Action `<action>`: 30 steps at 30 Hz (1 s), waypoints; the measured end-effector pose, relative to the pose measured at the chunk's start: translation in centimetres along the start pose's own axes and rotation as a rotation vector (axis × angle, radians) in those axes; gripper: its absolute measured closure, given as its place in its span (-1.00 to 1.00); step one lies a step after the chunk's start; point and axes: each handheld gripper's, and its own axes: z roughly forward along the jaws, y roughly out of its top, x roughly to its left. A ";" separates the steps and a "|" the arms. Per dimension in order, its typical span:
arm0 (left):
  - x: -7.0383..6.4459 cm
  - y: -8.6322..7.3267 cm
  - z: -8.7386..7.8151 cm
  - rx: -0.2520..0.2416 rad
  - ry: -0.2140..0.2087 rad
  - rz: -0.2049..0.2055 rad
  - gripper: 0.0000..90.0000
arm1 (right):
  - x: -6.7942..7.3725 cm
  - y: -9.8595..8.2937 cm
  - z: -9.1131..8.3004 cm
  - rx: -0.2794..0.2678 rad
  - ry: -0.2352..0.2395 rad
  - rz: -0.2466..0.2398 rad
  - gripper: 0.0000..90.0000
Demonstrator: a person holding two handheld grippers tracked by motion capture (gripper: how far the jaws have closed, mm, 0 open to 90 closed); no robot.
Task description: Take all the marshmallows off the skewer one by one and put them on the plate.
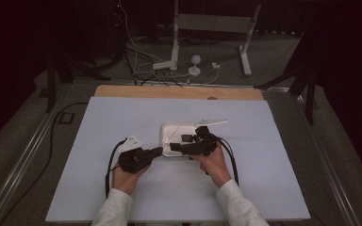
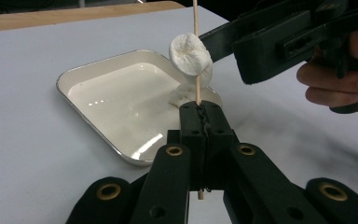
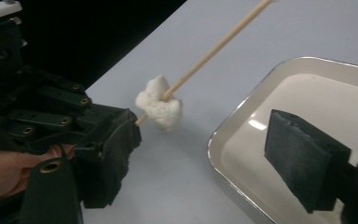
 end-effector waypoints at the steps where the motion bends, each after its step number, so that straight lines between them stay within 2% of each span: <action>1: 0.0 0.0 0.0 -0.002 -0.001 -0.001 1.00 | 0.1 0.0 0.1 0.001 0.007 -0.002 -0.44; 4: 0.0 0.0 0.0 -0.004 -0.003 -0.003 1.00 | 0.4 -0.1 0.3 0.004 0.031 -0.009 -0.31; 11: 0.0 0.0 0.0 -0.007 -0.005 -0.004 1.00 | 0.6 -0.1 0.5 0.005 0.054 -0.025 -0.18; 15: 0.0 0.0 0.0 -0.011 -0.005 -0.005 1.00 | 0.8 -0.2 0.6 0.011 0.064 -0.021 -0.15; 21: 0.0 0.0 0.0 -0.019 -0.011 -0.007 1.00 | 0.9 -0.2 0.9 0.019 0.094 -0.014 0.04; 25: -0.1 0.0 0.0 -0.032 -0.024 -0.005 1.00 | 0.8 -0.2 1.1 0.017 0.117 0.006 0.18; 26: -0.1 0.0 0.0 -0.034 -0.029 -0.006 1.00 | 0.6 -0.2 1.2 0.009 0.140 0.033 0.26; 27: -0.1 0.0 0.0 -0.036 -0.034 -0.006 1.00 | 0.6 -0.2 1.2 0.009 0.140 0.033 0.26; 30: -0.2 -0.1 0.1 -0.044 -0.043 -0.008 1.00 | 0.4 -0.2 1.2 -0.009 0.164 0.072 0.44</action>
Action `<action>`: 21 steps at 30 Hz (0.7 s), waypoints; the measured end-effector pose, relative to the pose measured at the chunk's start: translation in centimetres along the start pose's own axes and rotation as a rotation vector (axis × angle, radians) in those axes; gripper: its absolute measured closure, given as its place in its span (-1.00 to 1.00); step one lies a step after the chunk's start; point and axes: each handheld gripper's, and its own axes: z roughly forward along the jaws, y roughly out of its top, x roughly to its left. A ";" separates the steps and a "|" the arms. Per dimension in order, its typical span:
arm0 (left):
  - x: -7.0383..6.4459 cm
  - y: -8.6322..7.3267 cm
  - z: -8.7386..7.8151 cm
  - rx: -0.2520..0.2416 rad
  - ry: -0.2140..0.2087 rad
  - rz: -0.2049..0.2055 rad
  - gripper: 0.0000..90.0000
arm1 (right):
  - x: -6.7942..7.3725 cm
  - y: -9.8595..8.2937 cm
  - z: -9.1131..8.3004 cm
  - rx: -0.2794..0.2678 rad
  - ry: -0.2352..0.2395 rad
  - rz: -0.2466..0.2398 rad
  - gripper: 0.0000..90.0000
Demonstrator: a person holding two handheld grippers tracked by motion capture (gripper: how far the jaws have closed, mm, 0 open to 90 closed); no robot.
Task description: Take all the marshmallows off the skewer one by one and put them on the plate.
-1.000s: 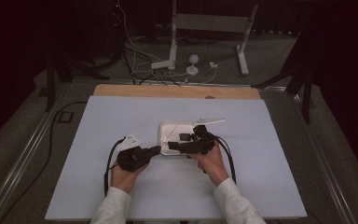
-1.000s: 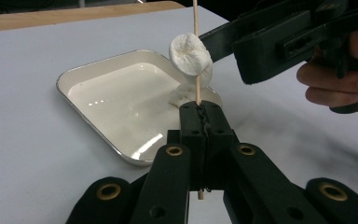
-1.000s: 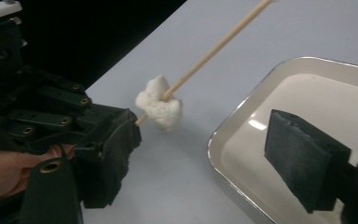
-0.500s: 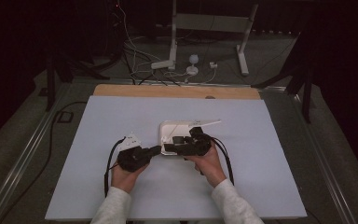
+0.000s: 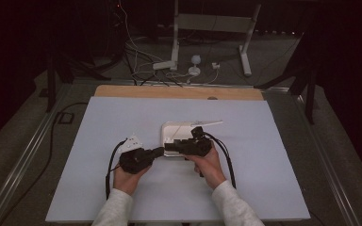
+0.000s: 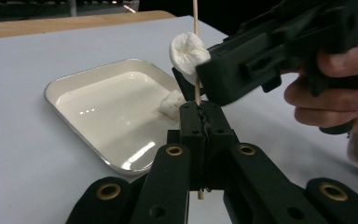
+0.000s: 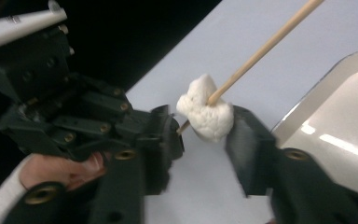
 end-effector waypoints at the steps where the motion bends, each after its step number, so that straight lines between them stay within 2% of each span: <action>1: 0.0 0.0 0.0 -0.002 -0.002 -0.001 1.00 | -0.1 0.0 0.0 -0.002 0.005 0.008 0.45; 11: -0.1 0.0 0.1 -0.005 -0.017 0.008 1.00 | -0.1 0.1 -0.2 -0.038 0.022 0.024 0.61; 21: -0.4 0.1 0.1 0.016 -0.005 0.047 1.00 | 0.1 0.3 -0.8 -0.070 -0.011 0.008 0.69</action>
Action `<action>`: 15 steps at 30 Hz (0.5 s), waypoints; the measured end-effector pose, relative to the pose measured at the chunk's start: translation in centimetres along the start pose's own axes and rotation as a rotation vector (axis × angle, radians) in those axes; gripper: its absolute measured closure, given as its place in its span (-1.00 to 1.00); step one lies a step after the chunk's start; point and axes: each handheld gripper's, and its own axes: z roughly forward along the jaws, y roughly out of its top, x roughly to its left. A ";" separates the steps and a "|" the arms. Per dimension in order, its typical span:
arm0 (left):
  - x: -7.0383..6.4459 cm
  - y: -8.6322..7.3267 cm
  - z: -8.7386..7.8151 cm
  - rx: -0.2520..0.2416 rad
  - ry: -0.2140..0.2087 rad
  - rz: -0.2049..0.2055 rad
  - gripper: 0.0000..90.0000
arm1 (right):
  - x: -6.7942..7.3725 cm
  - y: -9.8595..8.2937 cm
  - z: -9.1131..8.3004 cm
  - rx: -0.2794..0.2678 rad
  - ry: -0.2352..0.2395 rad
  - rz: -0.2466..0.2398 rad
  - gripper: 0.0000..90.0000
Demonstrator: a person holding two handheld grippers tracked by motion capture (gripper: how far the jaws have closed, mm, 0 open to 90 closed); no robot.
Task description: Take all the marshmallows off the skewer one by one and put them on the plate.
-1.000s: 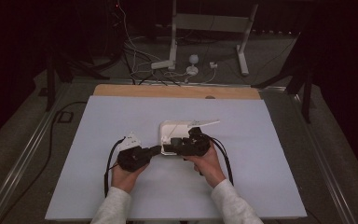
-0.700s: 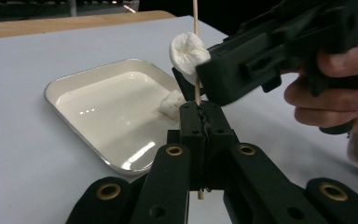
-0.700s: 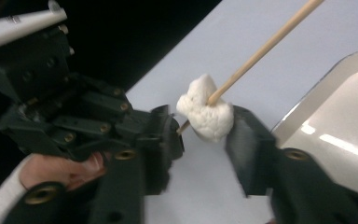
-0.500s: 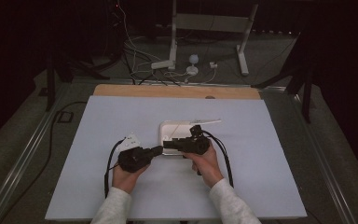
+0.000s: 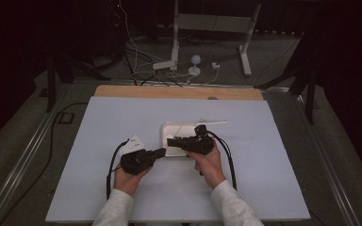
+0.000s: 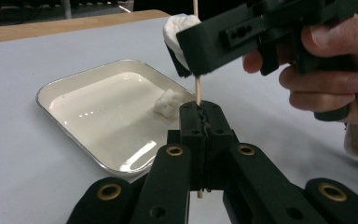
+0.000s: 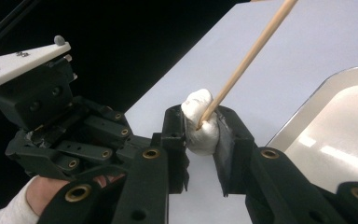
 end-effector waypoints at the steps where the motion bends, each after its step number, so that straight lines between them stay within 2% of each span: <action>1: 0.0 0.0 0.0 0.001 0.001 0.003 1.00 | 0.0 0.0 -0.1 -0.004 -0.001 -0.002 0.70; 7: -0.2 0.1 -0.1 0.020 0.020 0.039 1.00 | 0.0 0.3 -0.5 -0.024 -0.019 -0.003 0.71; 8: -0.2 0.1 -0.1 0.035 0.026 0.048 1.00 | 0.0 0.3 -0.5 -0.024 -0.019 -0.003 0.71; 9: -0.3 -0.1 0.0 0.064 0.044 0.074 1.00 | 0.0 0.3 -0.7 -0.041 -0.033 -0.002 0.72; 11: -0.2 -0.4 0.0 0.079 0.044 0.075 1.00 | -0.5 0.8 -1.8 -0.111 -0.037 0.042 0.73; 12: -0.2 -0.4 0.0 0.076 0.042 0.076 1.00 | -0.8 1.2 -2.6 -0.130 -0.045 0.041 0.73; 15: -0.6 -0.1 0.3 0.070 0.027 0.090 1.00 | -0.8 1.7 -3.6 -0.113 -0.068 0.006 0.73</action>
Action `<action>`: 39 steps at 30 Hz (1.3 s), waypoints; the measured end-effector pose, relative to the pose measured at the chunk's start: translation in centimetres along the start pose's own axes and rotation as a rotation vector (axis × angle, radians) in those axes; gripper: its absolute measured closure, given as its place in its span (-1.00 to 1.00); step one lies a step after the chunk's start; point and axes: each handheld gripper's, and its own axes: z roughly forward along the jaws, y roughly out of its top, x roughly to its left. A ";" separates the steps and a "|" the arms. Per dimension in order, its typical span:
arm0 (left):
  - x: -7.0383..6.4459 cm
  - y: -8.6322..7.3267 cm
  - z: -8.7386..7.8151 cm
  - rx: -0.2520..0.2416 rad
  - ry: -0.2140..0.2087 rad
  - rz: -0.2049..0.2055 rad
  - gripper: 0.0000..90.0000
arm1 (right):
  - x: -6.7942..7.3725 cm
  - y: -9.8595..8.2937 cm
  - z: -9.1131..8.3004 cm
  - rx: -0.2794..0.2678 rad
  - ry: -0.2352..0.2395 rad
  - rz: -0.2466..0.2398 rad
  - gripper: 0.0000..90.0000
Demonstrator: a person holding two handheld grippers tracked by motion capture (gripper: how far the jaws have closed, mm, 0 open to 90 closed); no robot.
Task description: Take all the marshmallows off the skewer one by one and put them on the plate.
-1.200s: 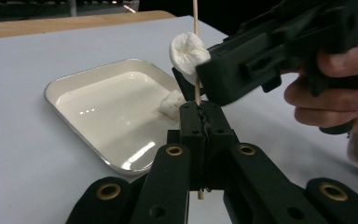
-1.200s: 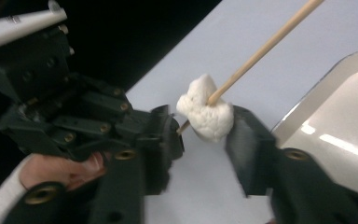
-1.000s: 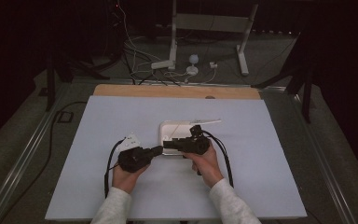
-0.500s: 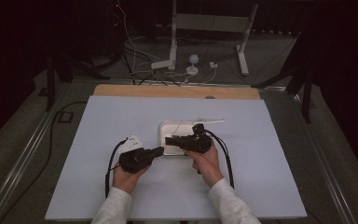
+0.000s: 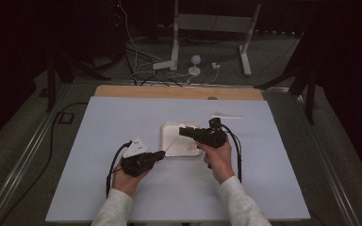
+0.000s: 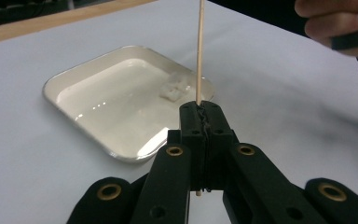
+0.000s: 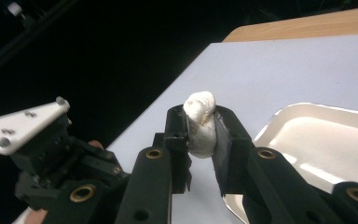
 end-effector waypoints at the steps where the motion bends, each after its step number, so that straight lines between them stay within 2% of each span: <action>1: -0.1 0.0 0.1 0.000 -0.002 0.004 1.00 | 0.1 0.1 -0.2 0.001 -0.009 -0.009 0.73; 8: 0.3 -0.1 -0.1 0.000 0.006 0.002 1.00 | -0.1 0.3 -0.2 -0.001 -0.015 -0.009 0.72; 20: 0.4 0.0 -0.5 0.004 0.036 0.033 1.00 | -0.2 0.6 -0.1 -0.018 -0.020 0.000 0.72; 25: 0.2 0.1 -0.7 0.014 0.058 0.057 1.00 | -0.2 0.7 -0.2 -0.030 -0.036 -0.001 0.72; 39: 0.2 0.0 -0.8 0.039 0.078 0.079 1.00 | -0.4 1.0 -0.7 -0.064 -0.073 -0.007 0.78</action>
